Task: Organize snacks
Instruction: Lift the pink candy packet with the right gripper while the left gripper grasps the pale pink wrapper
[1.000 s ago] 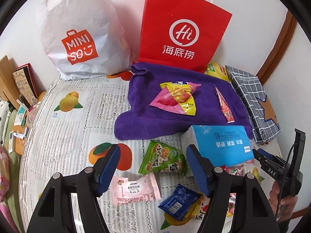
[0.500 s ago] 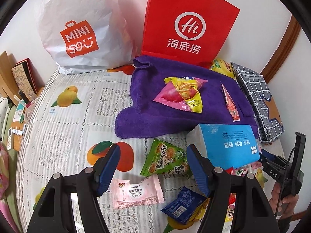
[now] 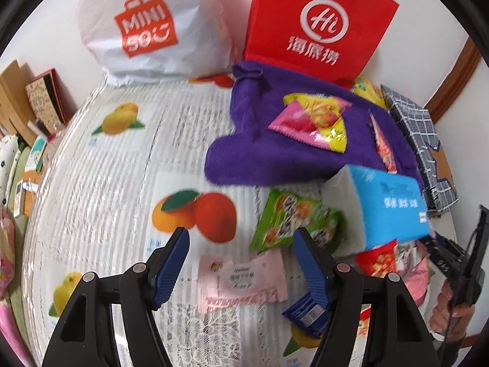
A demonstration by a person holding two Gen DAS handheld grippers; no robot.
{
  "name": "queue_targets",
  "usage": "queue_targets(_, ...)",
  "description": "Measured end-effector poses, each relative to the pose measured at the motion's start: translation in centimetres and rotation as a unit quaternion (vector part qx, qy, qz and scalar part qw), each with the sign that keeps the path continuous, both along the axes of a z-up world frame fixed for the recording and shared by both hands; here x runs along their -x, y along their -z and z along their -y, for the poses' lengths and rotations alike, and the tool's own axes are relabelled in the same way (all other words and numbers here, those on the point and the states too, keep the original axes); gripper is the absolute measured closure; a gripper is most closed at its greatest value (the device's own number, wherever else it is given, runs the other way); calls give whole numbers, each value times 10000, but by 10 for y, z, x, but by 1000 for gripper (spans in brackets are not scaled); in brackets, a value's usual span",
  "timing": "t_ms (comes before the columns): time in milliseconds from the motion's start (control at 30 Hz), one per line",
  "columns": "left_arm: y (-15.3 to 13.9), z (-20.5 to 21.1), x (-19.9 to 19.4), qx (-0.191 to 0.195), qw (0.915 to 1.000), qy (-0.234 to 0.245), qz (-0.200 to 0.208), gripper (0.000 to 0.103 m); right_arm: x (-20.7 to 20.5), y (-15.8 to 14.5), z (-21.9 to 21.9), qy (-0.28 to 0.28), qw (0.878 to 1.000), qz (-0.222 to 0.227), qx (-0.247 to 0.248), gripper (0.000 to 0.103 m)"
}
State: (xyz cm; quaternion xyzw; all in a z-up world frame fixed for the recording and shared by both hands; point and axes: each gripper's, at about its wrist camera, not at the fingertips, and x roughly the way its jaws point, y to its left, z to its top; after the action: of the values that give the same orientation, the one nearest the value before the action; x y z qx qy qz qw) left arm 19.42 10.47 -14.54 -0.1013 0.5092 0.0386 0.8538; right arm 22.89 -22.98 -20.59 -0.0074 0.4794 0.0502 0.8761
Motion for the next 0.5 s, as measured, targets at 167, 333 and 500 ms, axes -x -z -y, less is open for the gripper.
queue_targets(167, 19, -5, 11, 235, 9996, -15, -138, 35, 15, -4, 3, 38, 10000, 43, -10, 62)
queue_targets(333, 38, 4, 15, 297, 9991, 68, -300, 35, 27, 4, 4, 72, 10000, -58, -17, 62)
queue_targets(500, 42, 19, 21, -106, 9997, 123, -185, 30, 39, 3, 1, 6, 10000, 8, 59, 62)
